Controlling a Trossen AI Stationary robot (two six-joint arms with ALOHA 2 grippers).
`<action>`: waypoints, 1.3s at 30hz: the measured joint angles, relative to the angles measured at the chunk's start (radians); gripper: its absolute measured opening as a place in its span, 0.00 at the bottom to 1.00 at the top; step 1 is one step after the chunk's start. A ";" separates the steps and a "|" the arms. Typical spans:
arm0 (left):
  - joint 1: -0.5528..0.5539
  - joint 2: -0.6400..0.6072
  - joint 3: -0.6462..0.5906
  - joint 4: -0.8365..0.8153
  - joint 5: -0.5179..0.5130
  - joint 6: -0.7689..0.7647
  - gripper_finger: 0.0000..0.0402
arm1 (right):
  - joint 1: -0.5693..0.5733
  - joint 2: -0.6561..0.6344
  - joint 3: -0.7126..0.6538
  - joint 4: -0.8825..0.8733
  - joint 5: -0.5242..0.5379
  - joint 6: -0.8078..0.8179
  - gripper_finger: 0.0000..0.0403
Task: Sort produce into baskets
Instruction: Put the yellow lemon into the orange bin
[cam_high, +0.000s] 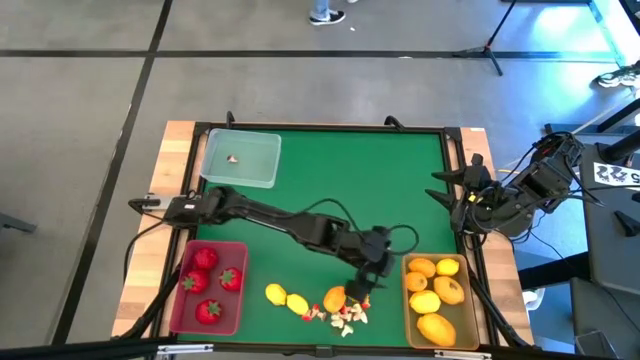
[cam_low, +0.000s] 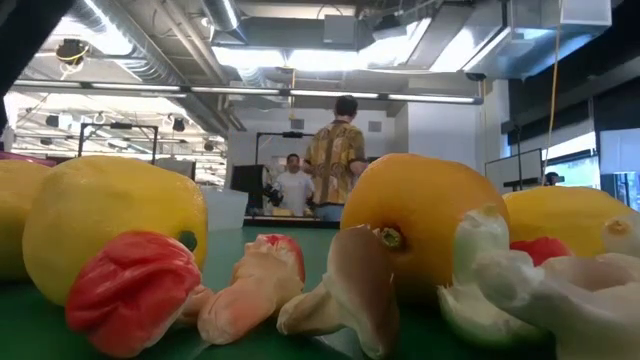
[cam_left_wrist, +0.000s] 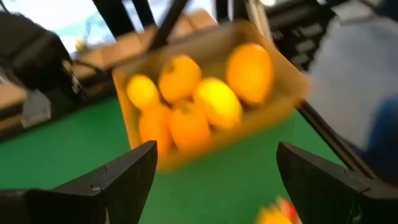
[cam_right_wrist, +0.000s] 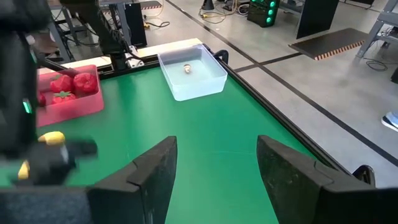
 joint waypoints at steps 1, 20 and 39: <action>-0.004 -0.029 0.000 -0.060 0.003 -0.006 0.81 | 0.000 0.001 0.000 0.000 0.000 0.000 0.55; -0.248 -0.554 -0.451 -0.561 -0.123 -0.444 0.81 | 0.000 0.006 0.000 0.000 0.000 0.000 0.55; -0.413 -0.699 -1.030 -0.085 -0.147 -0.661 0.81 | 0.000 0.006 0.000 -0.002 0.021 0.000 0.55</action>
